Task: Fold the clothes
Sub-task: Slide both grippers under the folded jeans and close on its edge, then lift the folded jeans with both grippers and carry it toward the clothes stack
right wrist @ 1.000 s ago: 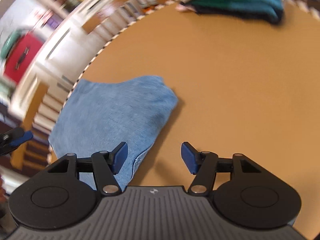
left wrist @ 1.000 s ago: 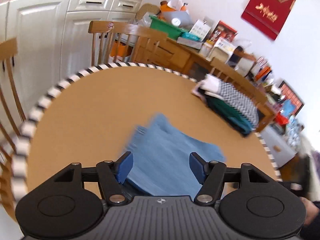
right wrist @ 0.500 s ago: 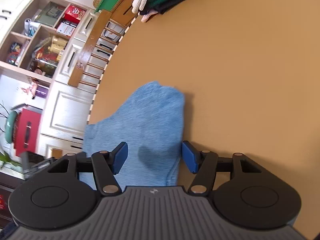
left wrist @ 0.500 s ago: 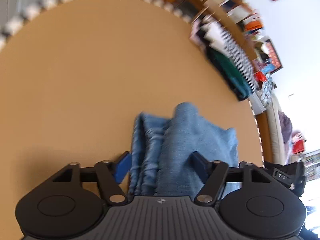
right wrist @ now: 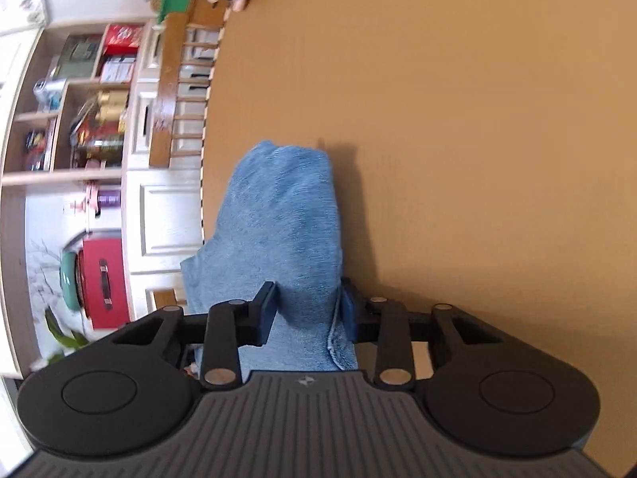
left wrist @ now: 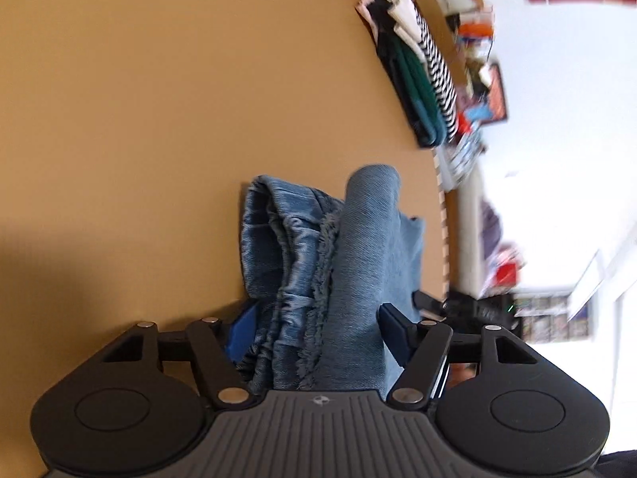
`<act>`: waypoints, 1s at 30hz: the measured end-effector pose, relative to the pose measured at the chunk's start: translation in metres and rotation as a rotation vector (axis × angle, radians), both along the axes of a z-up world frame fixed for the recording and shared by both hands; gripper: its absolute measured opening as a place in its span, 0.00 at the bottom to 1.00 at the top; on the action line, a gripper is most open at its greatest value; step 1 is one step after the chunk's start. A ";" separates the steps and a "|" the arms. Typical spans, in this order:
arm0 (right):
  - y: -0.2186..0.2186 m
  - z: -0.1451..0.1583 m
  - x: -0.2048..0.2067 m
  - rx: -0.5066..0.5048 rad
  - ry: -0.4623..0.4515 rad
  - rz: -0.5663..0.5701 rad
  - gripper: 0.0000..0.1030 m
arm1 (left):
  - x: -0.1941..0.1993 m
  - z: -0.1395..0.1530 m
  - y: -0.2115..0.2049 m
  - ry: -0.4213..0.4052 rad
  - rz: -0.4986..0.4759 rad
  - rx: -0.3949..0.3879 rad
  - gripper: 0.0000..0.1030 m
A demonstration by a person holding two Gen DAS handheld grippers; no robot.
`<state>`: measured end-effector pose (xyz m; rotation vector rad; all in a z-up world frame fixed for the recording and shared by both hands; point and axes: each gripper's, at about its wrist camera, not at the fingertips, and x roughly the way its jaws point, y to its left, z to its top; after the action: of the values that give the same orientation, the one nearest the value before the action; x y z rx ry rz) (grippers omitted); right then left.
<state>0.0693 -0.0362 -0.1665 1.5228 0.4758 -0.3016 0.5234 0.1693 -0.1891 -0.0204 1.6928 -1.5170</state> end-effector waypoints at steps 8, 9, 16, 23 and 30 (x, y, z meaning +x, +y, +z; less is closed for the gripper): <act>0.012 0.029 0.016 -0.134 0.113 0.043 0.27 | -0.027 0.011 0.003 -0.119 -0.085 0.008 0.45; 0.014 0.033 0.017 -0.150 0.121 0.051 0.26 | -0.030 0.016 0.003 -0.140 -0.085 0.005 0.43; 0.018 0.058 0.012 -0.215 0.170 0.057 0.22 | -0.053 0.051 -0.006 -0.277 -0.131 -0.020 0.37; 0.016 0.083 -0.013 -0.249 0.181 0.035 0.22 | -0.086 0.098 -0.018 -0.381 -0.193 -0.084 0.37; 0.017 0.105 -0.034 -0.283 0.200 0.005 0.22 | -0.109 0.116 -0.027 -0.381 -0.221 -0.125 0.37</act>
<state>0.0349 -0.0194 -0.0614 1.2212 0.5689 -0.4987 0.4147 0.1427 -0.0735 0.3782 1.3280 -1.6637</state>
